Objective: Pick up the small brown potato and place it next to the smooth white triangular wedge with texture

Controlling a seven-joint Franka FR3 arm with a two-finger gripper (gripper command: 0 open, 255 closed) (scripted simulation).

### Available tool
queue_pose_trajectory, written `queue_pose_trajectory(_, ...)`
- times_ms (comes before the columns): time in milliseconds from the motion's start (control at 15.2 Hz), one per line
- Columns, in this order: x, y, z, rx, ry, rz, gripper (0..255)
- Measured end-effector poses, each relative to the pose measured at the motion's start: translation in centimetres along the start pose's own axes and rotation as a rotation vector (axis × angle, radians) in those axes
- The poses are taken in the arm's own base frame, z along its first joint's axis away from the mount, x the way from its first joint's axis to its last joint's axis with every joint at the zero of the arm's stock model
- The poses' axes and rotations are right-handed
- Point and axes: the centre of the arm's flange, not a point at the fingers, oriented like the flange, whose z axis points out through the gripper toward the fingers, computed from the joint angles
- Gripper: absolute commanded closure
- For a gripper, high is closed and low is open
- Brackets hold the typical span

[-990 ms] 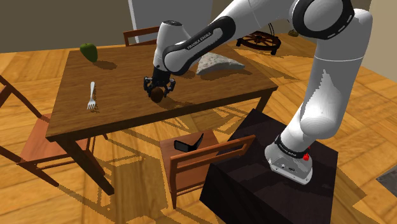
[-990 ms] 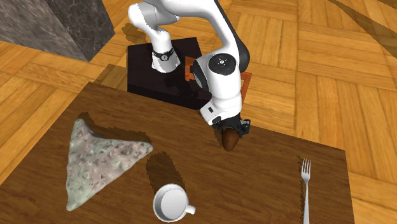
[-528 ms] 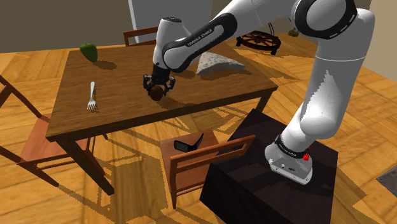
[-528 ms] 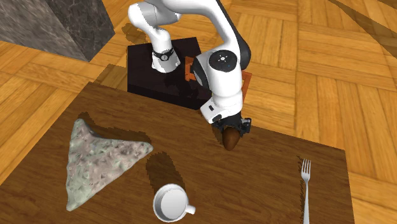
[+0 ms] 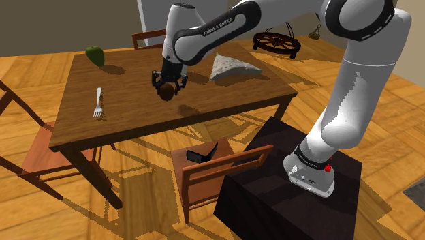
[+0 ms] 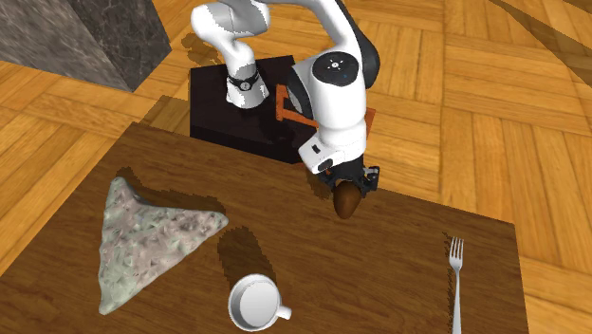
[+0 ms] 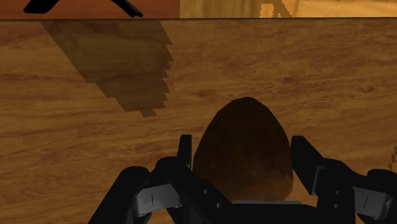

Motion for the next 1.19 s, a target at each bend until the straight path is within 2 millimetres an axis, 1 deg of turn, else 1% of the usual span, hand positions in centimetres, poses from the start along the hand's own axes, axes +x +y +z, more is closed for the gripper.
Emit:
queue_pose_trajectory(1056,0.4,-2.0,-8.0,0.000,0.000,0.000,255)
queue_pose_trajectory(1122,0.4,-1.3,-8.2,0.000,0.000,0.000,255)
queue_pose_trajectory(1188,0.4,-0.3,-8.7,-0.001,0.000,0.001,255)
